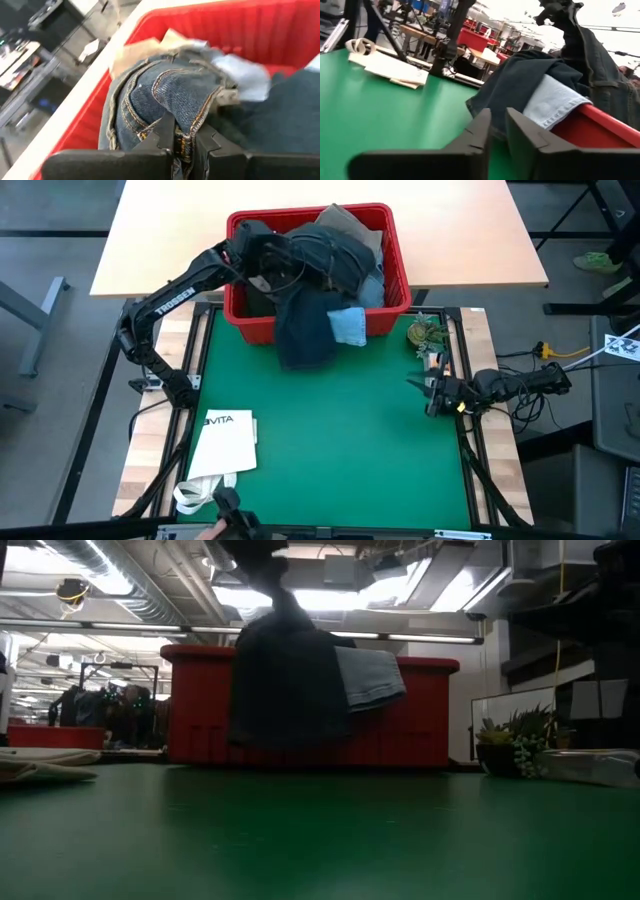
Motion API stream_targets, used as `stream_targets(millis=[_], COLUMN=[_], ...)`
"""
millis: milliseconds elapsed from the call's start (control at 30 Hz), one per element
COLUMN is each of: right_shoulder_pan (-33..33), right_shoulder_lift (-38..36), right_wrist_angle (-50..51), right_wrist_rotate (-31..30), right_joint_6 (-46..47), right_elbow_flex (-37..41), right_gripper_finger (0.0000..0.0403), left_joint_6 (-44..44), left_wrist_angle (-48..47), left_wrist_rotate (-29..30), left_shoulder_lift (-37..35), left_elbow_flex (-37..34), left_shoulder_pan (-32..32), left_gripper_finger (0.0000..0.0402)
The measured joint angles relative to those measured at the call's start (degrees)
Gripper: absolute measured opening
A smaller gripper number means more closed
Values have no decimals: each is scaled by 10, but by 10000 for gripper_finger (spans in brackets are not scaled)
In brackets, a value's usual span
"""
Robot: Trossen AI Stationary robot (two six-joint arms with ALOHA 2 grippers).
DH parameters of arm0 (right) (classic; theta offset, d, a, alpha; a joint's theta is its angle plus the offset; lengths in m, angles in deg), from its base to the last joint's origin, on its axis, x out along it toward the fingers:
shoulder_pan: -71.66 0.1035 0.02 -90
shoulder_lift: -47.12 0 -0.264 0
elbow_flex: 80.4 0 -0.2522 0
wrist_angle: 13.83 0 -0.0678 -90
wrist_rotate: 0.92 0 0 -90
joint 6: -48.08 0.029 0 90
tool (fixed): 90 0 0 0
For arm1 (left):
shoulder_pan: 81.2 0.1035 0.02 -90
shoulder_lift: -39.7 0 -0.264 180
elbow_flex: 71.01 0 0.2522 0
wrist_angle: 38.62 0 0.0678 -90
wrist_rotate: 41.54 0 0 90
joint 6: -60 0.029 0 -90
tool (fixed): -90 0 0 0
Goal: Fold Laundry from Bin
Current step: Fold the dark blue pants
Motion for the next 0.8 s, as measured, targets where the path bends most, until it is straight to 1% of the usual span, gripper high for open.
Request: stream_targets(millis=[100, 200, 367, 500, 633, 800], right_shoulder_pan=[0, 0, 0, 0, 0, 0], right_shoulder_lift=[0, 0, 0, 0, 2, 45], right_wrist_angle=[-21, -51, -119, -151, -151, -153], right_wrist_rotate=[-33, -63, -82, -117, -159, -174], right_joint_6=[0, -7, -78, -127, -149, -191], right_elbow_flex=[0, 0, 0, -8, -37, -88], right_gripper_finger=[131, 175, 226, 246, 250, 250], left_joint_6=[0, -22, -61, -74, -75, -77], left_wrist_angle=[-2, -3, -2, -3, -3, 1], left_wrist_rotate=[-22, -53, -104, -127, -129, -129], left_shoulder_lift=[0, 0, 0, 0, 0, 0], left_elbow_flex=[15, 27, 38, 38, 38, 38], left_shoulder_pan=[-10, -20, -36, -51, -65, -74], left_gripper_finger=[14, 14, 14, 14, 14, 14])
